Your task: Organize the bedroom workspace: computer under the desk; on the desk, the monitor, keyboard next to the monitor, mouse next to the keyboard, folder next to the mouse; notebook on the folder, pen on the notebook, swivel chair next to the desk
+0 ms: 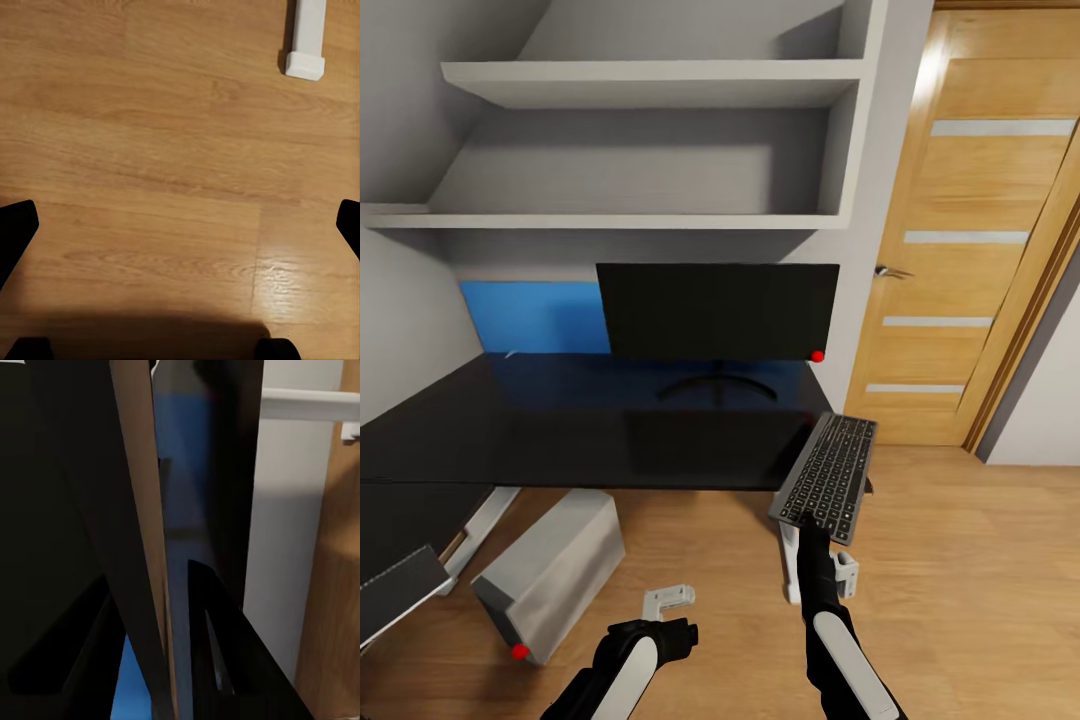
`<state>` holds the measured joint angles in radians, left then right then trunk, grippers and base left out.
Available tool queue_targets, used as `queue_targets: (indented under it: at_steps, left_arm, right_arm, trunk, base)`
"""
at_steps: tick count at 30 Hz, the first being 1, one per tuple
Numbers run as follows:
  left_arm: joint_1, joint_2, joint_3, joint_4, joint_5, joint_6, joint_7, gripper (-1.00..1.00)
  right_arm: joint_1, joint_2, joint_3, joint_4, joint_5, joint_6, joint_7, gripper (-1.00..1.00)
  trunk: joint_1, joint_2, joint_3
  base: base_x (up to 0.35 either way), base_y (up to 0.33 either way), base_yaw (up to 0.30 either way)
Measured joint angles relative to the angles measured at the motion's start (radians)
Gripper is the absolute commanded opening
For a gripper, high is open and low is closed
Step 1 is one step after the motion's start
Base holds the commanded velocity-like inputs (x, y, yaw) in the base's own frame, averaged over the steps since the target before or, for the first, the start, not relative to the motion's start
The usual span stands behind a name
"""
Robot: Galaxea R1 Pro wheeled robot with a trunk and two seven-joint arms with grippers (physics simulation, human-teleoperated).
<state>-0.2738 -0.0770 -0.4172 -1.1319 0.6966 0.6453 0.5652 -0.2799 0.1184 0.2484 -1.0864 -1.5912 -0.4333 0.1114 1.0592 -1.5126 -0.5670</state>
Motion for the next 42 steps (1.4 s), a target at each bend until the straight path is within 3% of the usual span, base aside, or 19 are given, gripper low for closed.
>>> queue_targets:
  at_steps: [42]
  left_arm:
    - [0.000,0.000,0.000,0.029,-0.002,0.000,-0.001,1.00]
  right_arm:
    - [0.000,0.000,-0.009,0.001,0.000,-0.014,-0.008,-1.00]
  trunk:
    - [0.000,0.000,0.000]
  base:
    - [0.054,-0.004,0.000]
